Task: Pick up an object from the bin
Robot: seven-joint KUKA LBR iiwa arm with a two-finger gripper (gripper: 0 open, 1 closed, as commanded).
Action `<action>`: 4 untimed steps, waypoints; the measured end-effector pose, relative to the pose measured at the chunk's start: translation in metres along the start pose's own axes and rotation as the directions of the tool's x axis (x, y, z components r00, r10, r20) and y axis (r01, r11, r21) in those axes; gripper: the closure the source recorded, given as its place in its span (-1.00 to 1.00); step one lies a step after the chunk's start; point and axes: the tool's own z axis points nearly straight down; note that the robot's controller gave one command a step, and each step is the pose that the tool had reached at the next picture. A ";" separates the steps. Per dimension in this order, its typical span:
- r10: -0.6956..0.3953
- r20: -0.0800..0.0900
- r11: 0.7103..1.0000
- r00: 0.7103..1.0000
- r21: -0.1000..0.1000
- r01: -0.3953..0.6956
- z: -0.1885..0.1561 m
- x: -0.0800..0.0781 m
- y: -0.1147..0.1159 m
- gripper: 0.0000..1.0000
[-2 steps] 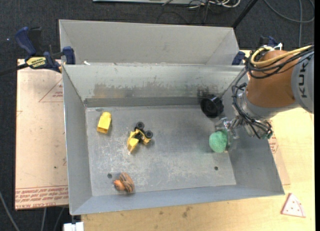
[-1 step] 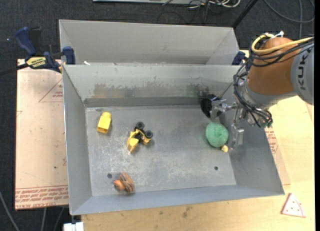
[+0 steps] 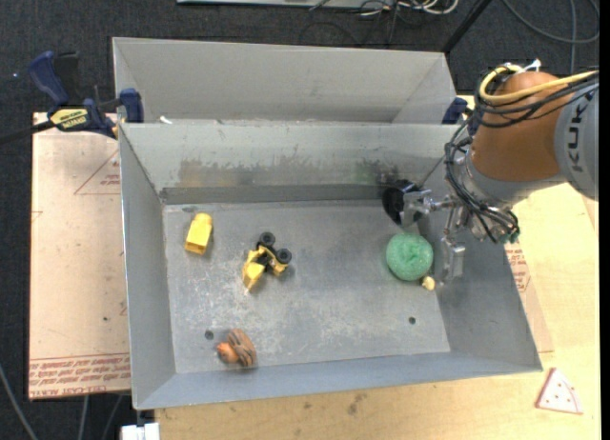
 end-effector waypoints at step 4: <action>-0.130 0.000 0.991 0.991 0.000 0.130 -0.005 -0.012 0.004 1.00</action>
Offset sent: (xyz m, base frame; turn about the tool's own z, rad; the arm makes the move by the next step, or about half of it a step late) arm 0.0000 0.0000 0.0000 0.0000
